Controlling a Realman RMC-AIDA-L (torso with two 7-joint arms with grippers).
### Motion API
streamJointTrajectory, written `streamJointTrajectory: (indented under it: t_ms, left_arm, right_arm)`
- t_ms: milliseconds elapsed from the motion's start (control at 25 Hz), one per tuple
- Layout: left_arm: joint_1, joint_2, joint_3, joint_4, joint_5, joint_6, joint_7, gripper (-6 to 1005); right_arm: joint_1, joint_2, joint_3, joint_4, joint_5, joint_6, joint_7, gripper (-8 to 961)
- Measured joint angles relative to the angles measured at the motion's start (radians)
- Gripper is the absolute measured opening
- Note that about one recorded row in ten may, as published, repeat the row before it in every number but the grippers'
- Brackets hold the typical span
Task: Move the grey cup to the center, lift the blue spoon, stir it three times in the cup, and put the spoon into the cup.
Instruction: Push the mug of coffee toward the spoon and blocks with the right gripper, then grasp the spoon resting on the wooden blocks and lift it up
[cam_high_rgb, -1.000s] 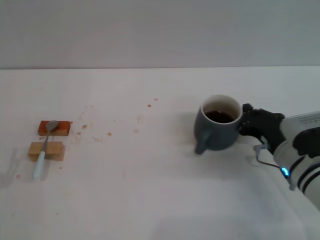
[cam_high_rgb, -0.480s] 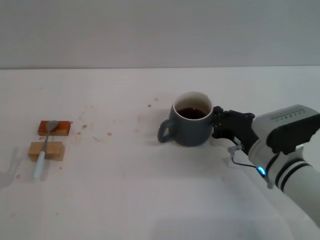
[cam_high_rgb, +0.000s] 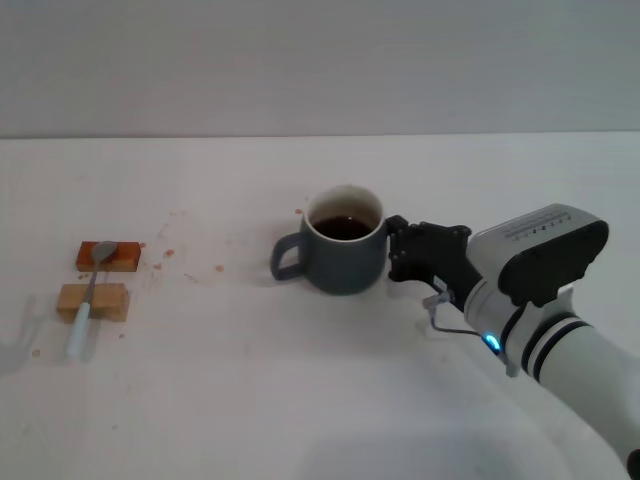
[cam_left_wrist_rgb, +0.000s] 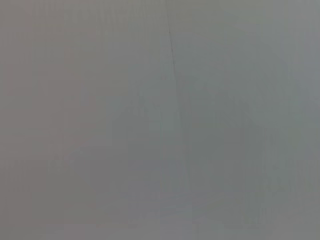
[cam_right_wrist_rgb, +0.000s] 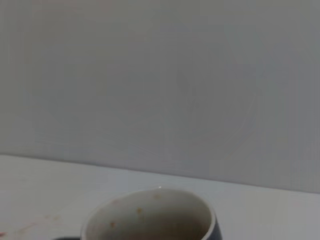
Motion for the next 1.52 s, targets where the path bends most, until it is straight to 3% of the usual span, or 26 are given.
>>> streamJointTrajectory:
  t_ms: [560,760,920,1040,1080,1320,1520]
  left_arm:
    - [0.0,0.0,0.002,-0.002,0.0,0.0,0.0,761]
    - [0.002,-0.002,0.023,-0.002,0.0,0.001,-0.001,758]
    - [0.006,-0.003,0.045,-0.002,0.0,0.005,-0.009,756]
    - [0.011,-0.004,0.072,-0.008,0.0,0.009,-0.021,754]
    - [0.024,-0.005,0.127,-0.036,0.0,0.003,-0.03,753]
    - [0.042,-0.004,0.172,-0.053,-0.002,0.002,-0.107,750]
    - [0.051,-0.005,0.224,-0.054,-0.002,-0.072,-0.116,747]
  right_arm:
    - [-0.006,0.004,0.003,0.01,-0.046,-0.005,0.002,-1]
    - [-0.067,0.001,0.006,-0.073,-0.046,-0.187,0.0,-1]
    - [-0.158,-0.007,0.032,-0.162,-0.034,-0.454,0.0,-1]
    - [-0.192,-0.008,0.077,-0.199,-0.033,-0.521,0.0,-1]
    - [-0.204,-0.008,0.094,-0.212,-0.032,-0.539,0.0,-1]
    - [-0.275,-0.011,0.222,-0.256,-0.031,-0.606,0.005,-1]
    - [-0.288,-0.009,0.234,-0.247,-0.031,-0.645,0.004,-1]
